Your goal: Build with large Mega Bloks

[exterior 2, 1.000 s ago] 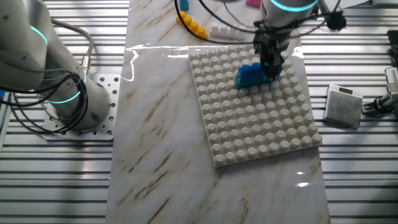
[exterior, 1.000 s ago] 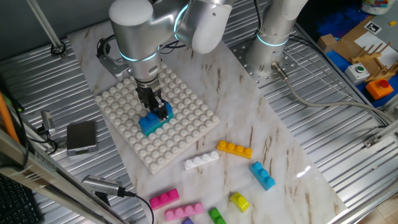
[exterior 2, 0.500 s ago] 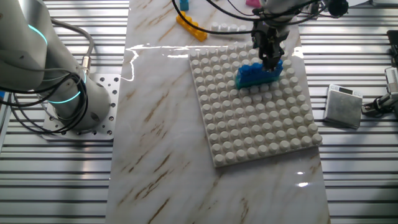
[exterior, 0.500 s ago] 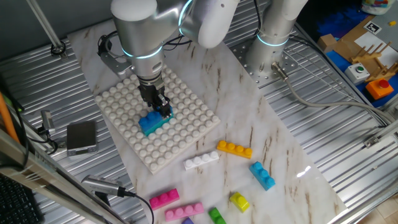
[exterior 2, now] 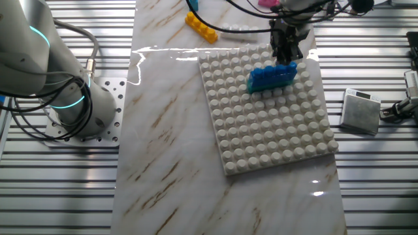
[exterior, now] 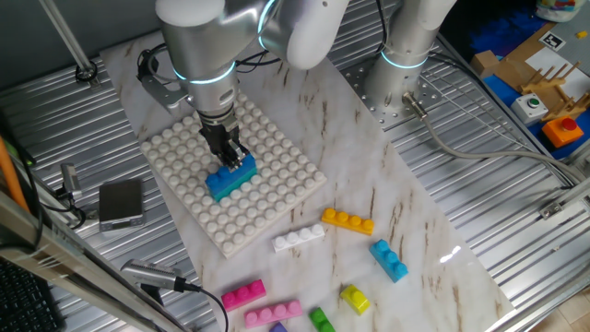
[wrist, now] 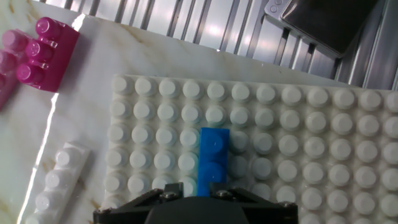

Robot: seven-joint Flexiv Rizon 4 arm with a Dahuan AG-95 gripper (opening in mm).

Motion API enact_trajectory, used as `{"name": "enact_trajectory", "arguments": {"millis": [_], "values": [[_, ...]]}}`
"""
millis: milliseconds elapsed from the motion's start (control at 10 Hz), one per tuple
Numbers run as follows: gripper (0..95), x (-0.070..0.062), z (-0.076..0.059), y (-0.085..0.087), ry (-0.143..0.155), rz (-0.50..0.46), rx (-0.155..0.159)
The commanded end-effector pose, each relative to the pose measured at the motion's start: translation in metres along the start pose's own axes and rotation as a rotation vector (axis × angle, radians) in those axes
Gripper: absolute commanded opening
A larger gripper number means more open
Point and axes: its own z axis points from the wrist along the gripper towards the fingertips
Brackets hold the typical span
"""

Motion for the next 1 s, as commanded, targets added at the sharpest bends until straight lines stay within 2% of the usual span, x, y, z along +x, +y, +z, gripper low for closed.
{"name": "enact_trajectory", "arguments": {"millis": [100,1000], "values": [[0.0,0.002,0.001,-0.001,-0.002,-0.005,0.001],[0.0,0.002,0.017,-0.013,-0.005,-0.032,0.011]]}}
